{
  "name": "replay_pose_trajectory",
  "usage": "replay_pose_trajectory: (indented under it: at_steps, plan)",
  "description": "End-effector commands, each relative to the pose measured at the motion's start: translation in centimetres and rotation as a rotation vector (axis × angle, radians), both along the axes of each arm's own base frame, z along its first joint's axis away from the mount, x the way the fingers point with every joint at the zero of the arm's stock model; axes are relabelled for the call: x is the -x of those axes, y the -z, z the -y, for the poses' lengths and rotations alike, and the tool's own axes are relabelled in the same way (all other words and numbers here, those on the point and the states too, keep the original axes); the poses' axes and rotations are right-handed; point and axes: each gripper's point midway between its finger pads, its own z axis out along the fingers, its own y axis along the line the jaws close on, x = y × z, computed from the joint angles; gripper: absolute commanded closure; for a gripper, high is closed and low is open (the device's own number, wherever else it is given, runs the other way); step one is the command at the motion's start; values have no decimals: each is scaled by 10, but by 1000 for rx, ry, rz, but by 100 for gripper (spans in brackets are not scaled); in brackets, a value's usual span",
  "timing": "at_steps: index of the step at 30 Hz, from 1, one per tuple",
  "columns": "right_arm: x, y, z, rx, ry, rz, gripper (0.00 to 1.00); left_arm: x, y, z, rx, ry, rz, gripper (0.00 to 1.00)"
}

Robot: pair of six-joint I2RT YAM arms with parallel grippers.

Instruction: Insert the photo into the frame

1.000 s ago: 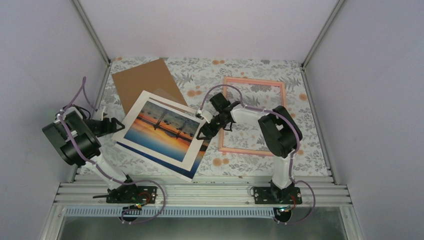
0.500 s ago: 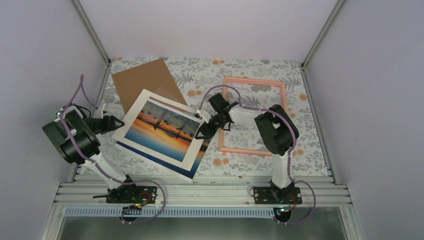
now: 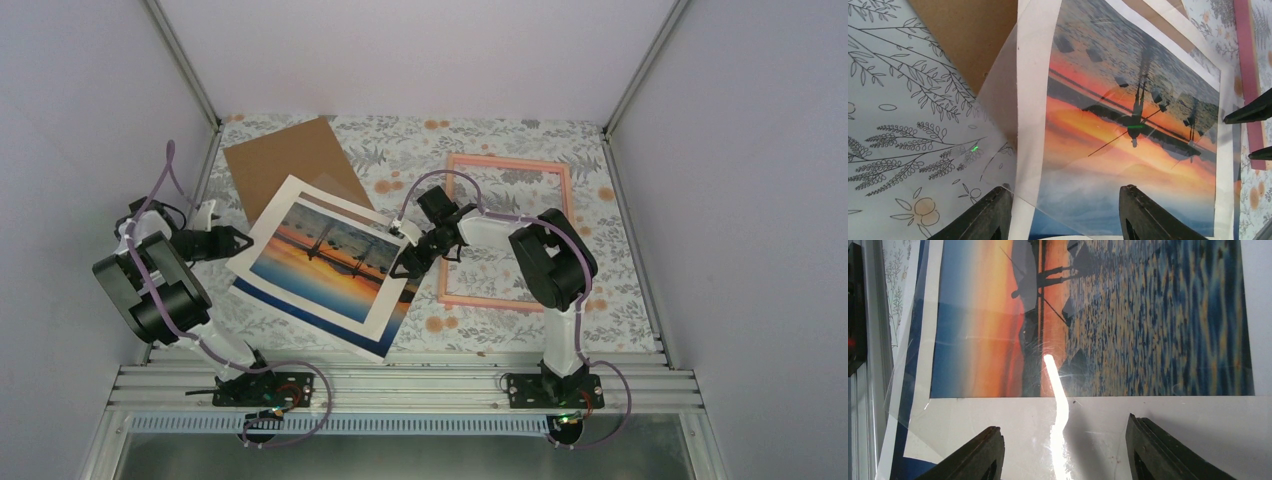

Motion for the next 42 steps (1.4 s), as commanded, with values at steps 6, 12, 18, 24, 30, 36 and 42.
replay_pose_trajectory:
  at_steps: [6, 12, 18, 24, 30, 36, 42]
  plan:
    - [14, 34, 11, 86, -10, -54, 39, -18, 8, 3, -21, -2, 16, 36]
    - [14, 37, 12, 92, -12, -56, 40, -34, 10, 3, -38, 11, 30, 32]
    - [14, 41, 13, 101, -11, -56, 41, -50, 17, -3, -43, -10, 33, 27]
    - [13, 43, 14, 107, -7, -56, 42, -64, 35, -17, -54, -81, -2, 21]
    - [13, 45, 14, 110, -4, -59, 42, -72, 48, -27, -65, -126, -27, 17]
    - [13, 46, 14, 114, -3, -60, 42, -85, 35, -13, 52, -103, 17, 17]
    - [12, 47, 14, 117, -1, -62, 42, -92, -2, 5, 114, -33, 111, 25]
